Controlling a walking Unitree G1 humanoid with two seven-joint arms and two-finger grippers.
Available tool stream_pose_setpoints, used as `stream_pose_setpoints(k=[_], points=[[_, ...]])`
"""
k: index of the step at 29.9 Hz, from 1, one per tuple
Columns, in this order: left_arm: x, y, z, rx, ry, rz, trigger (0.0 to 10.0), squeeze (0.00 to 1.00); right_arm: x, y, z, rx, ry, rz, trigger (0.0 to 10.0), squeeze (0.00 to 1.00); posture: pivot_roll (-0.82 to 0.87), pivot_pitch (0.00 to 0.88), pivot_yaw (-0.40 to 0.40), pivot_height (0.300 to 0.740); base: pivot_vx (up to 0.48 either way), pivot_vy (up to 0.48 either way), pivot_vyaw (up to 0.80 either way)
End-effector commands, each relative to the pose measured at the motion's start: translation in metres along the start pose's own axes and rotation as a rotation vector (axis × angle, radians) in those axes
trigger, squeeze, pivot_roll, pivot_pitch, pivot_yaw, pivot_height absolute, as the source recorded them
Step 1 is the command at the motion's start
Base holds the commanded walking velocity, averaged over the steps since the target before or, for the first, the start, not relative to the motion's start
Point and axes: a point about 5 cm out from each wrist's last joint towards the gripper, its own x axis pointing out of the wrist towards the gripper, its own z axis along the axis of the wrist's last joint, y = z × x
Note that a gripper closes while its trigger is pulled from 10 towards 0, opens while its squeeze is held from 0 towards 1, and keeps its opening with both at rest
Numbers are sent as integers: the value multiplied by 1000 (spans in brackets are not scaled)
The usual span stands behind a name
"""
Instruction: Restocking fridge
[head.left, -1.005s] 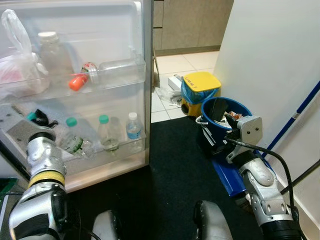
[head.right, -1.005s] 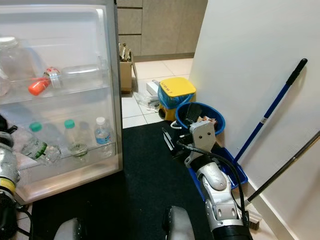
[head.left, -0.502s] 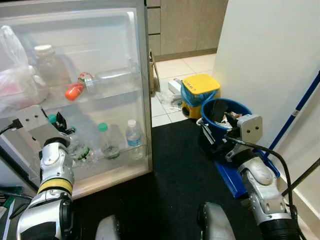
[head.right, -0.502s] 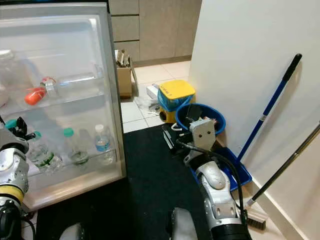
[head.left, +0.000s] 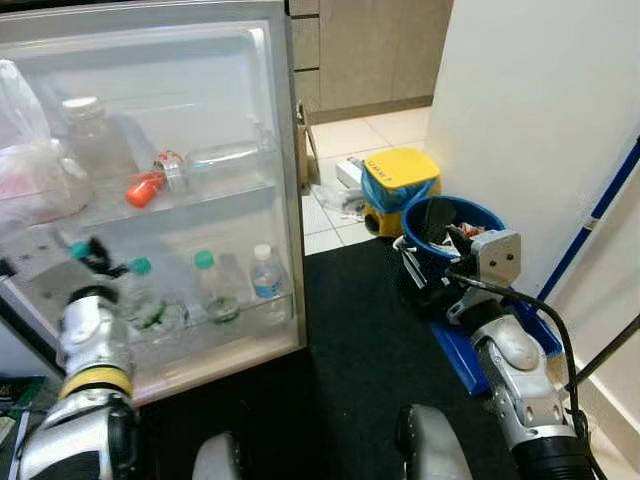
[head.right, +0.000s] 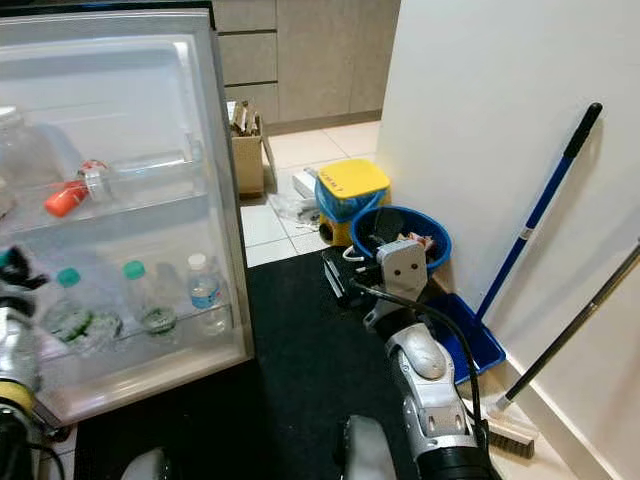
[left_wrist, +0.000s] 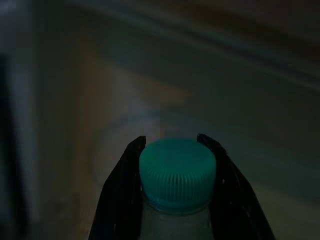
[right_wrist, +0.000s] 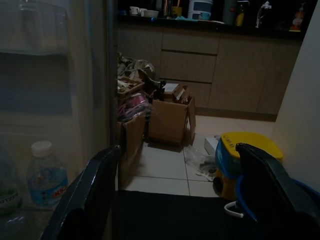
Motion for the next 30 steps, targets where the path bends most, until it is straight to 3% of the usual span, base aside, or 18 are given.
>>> stream_pose_setpoints(k=[1,2,4,9,13,18,22,24,25,29,30], points=[[-4,17,-12,-10,85,62,10000,0,1,-3,0,7,-2,-17,10000,0,-38,0,-40,436,0,0,0],[3,29,5,-84,44,103,10000,0,3,-3,0,9,-4,-18,10000,0,-34,0,-35,436,0,0,0],[7,36,16,-123,18,122,10000,0,4,-2,-1,10,-6,-18,10000,0,-33,0,-31,436,0,0,0],[10,43,25,-128,-7,144,10000,0,5,-2,-1,13,-9,-20,10000,0,-24,0,-25,436,0,0,0],[10,43,26,-136,-8,171,10000,0,6,-1,-1,16,-11,-22,10000,0,-23,0,-27,436,0,0,0],[12,30,21,-145,14,166,10000,0,9,0,2,15,-23,-17,10000,0,-34,0,-37,436,0,0,0],[13,9,15,-22,54,110,10000,0,8,-1,5,5,-26,-7,10000,0,-46,0,-58,436,0,0,0],[13,9,15,-22,54,110,10000,0,8,-1,5,5,-26,-7,10000,0,-46,0,-58,436,0,0,0],[13,3,12,46,73,87,10000,0,8,-2,7,-1,-28,-1,10000,0,-56,0,-76,436,0,0,0],[13,1,11,86,79,75,10000,0,7,-3,7,-5,-28,1,10000,0,-56,0,-76,436,0,0,0],[13,-2,10,130,84,62,10000,0,7,-4,8,-8,-27,2,10000,0,-60,0,-84,436,0,0,0]])
